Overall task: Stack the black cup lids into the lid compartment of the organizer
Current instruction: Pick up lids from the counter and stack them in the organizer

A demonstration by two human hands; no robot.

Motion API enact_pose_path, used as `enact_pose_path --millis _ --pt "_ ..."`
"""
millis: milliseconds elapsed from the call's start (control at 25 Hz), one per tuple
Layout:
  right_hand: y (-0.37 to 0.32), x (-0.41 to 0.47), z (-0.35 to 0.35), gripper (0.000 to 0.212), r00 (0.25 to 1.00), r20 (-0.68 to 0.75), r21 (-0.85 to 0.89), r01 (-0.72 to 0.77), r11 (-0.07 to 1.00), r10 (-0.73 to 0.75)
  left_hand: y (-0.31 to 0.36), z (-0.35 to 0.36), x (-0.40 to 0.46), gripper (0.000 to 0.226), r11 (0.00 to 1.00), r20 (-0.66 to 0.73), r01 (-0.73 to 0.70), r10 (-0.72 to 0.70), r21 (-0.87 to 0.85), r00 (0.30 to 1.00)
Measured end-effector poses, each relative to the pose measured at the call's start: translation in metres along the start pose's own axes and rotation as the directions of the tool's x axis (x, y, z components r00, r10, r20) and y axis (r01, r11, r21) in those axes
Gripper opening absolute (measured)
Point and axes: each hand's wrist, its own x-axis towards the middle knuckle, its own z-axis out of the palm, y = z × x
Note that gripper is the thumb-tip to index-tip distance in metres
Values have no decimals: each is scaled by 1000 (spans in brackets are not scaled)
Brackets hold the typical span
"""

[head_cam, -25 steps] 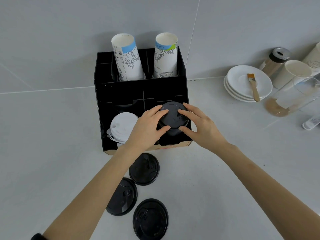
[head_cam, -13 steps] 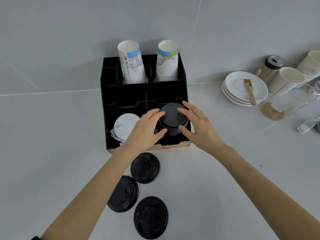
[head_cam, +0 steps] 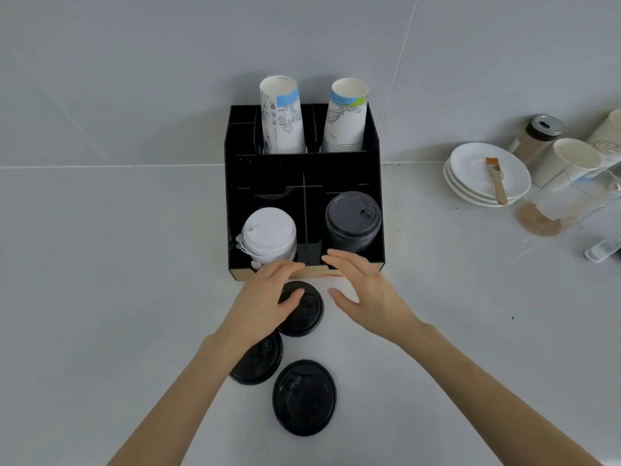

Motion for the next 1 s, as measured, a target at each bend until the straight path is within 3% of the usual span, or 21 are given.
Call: enact_pose_path --millis 440,760,1000 --pt "8 -9 52 67 944 299 -100 -111 989 137 -42 18 -29 71 954 193 212 -253 212 948" --pt "6 -5 58 59 960 250 -43 -123 991 130 -46 24 -29 68 952 164 215 -253 220 953" --pt "4 -12 47 56 975 195 26 -114 993 107 -37 22 -30 66 971 155 198 -217 133 964"
